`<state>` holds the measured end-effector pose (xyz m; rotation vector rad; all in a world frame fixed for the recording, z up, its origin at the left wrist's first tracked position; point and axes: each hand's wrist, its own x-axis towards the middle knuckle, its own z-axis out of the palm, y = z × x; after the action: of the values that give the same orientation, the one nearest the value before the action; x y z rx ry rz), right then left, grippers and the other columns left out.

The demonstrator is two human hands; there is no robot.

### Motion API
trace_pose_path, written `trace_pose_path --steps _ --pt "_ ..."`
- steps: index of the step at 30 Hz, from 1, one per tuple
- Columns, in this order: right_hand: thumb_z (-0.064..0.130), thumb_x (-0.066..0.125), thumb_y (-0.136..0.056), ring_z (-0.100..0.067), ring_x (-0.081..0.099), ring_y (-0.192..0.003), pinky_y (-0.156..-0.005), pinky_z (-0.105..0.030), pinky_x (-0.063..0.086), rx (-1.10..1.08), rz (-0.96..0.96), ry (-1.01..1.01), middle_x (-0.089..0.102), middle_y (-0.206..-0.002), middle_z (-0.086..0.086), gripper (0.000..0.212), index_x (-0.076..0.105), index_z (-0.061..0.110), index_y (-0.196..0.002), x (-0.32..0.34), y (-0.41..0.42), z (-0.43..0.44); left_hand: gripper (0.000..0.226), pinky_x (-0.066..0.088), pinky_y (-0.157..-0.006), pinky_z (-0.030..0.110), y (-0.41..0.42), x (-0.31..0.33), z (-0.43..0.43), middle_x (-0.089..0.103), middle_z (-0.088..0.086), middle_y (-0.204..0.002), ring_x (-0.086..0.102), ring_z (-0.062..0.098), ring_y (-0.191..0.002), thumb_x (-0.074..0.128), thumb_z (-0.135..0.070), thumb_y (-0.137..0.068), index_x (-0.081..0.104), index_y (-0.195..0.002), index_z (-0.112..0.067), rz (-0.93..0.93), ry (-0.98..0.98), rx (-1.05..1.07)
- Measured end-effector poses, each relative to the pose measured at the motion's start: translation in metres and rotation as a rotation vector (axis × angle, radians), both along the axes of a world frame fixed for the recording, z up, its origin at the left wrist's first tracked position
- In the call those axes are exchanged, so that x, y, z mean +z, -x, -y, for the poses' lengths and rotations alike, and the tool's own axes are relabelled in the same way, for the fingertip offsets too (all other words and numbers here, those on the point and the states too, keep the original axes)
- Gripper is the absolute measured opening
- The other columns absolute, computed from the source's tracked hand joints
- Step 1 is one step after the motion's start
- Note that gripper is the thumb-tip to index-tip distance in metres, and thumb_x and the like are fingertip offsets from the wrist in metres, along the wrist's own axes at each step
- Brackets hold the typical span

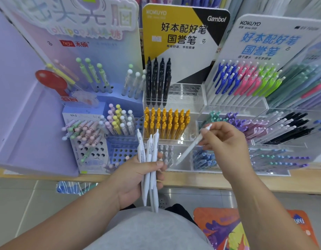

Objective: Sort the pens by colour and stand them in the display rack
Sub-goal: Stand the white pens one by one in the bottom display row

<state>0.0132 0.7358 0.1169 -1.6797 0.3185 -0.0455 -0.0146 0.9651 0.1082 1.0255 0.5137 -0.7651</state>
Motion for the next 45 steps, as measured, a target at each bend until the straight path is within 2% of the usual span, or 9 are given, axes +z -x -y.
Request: trace_pose_path --steps 3,5,10,18,24,28,38,42,45 --pt "0.016 0.074 -0.087 -0.017 0.07 -0.073 -0.069 -0.036 0.06 0.073 0.029 0.242 0.068 -0.078 -0.003 0.01 0.065 0.016 -0.092 -0.018 -0.001 -0.001 0.033 0.053 -0.057 0.036 -0.002 0.0 -0.001 0.061 0.009 -0.072 0.058 0.02 -0.059 0.07 -0.006 -0.073 0.068 -0.106 -0.01 -0.008 0.022 0.0" --pt "0.019 0.077 -0.084 -0.007 0.066 -0.073 -0.071 -0.032 0.059 0.09 0.05 0.4 0.067 -0.077 0.006 0.014 0.066 0.02 -0.093 -0.031 -0.001 -0.006 0.031 0.053 -0.057 0.036 -0.002 0.0 -0.002 0.058 0.009 -0.07 0.056 0.02 -0.058 0.07 -0.006 -0.074 0.069 -0.105 -0.011 -0.01 0.031 0.007" --pt "0.025 0.079 -0.082 -0.003 0.064 -0.069 -0.066 -0.031 0.057 0.159 0.115 0.635 0.067 -0.073 0.013 0.015 0.068 0.025 -0.092 -0.057 0.001 -0.017 0.032 0.052 -0.057 0.036 -0.002 -0.001 -0.004 0.056 0.009 -0.071 0.055 0.02 -0.058 0.07 -0.006 -0.076 0.069 -0.108 -0.011 -0.005 0.041 0.015" --pt "0.024 0.076 -0.084 -0.012 0.066 -0.067 -0.063 -0.023 0.052 0.251 0.21 0.799 0.071 -0.081 0.007 0.017 0.07 0.02 -0.1 -0.065 -0.007 -0.015 0.024 0.052 -0.058 0.036 -0.004 -0.002 -0.004 0.057 0.008 -0.073 0.055 0.02 -0.058 0.068 -0.017 -0.08 0.072 -0.104 -0.012 -0.002 0.073 0.026" --pt "0.025 0.076 -0.085 -0.012 0.064 -0.061 -0.059 -0.024 0.05 0.284 0.236 0.87 0.072 -0.083 0.007 0.017 0.069 0.02 -0.1 -0.064 -0.008 -0.012 0.026 0.052 -0.06 0.037 -0.005 -0.003 -0.003 0.059 0.01 -0.076 0.056 0.021 -0.06 0.067 -0.013 -0.081 0.071 -0.107 -0.011 -0.002 0.085 0.022" --pt "0.024 0.079 -0.082 -0.014 0.063 -0.059 -0.056 -0.022 0.044 0.313 0.272 0.932 0.071 -0.078 0.007 0.018 0.069 0.02 -0.096 -0.067 -0.01 -0.012 0.029 0.052 -0.06 0.038 -0.005 -0.005 -0.003 0.06 0.012 -0.077 0.057 0.023 -0.061 0.067 -0.009 -0.082 0.069 -0.11 -0.009 -0.011 0.094 0.022" --pt "0.025 0.079 -0.077 -0.023 0.061 -0.056 -0.045 -0.03 0.046 0.392 0.229 1.174 0.066 -0.065 0.003 0.016 0.066 0.022 -0.084 -0.098 -0.011 -0.027 0.036 0.053 -0.058 0.037 -0.005 -0.007 -0.004 0.059 0.013 -0.074 0.057 0.023 -0.06 0.068 -0.003 -0.079 0.06 -0.114 0.0 -0.005 0.05 0.013" --pt "0.024 0.074 -0.081 -0.025 0.067 -0.067 -0.055 -0.031 0.052 0.429 0.18 1.125 0.072 -0.08 0.001 0.021 0.067 0.02 -0.1 -0.089 -0.012 -0.027 0.027 0.051 -0.056 0.036 -0.004 -0.007 -0.004 0.058 0.014 -0.074 0.056 0.022 -0.056 0.068 -0.002 -0.081 0.056 -0.105 -0.001 0.008 0.039 -0.024" --pt "0.021 0.071 -0.085 -0.015 0.064 -0.064 -0.058 -0.028 0.052 0.306 0.125 0.814 0.07 -0.077 0.008 0.015 0.07 0.021 -0.1 -0.061 -0.005 -0.029 0.028 0.051 -0.055 0.035 -0.005 -0.006 -0.002 0.058 0.014 -0.074 0.056 0.022 -0.056 0.071 -0.001 -0.081 0.056 -0.105 -0.002 0.022 0.044 -0.057"
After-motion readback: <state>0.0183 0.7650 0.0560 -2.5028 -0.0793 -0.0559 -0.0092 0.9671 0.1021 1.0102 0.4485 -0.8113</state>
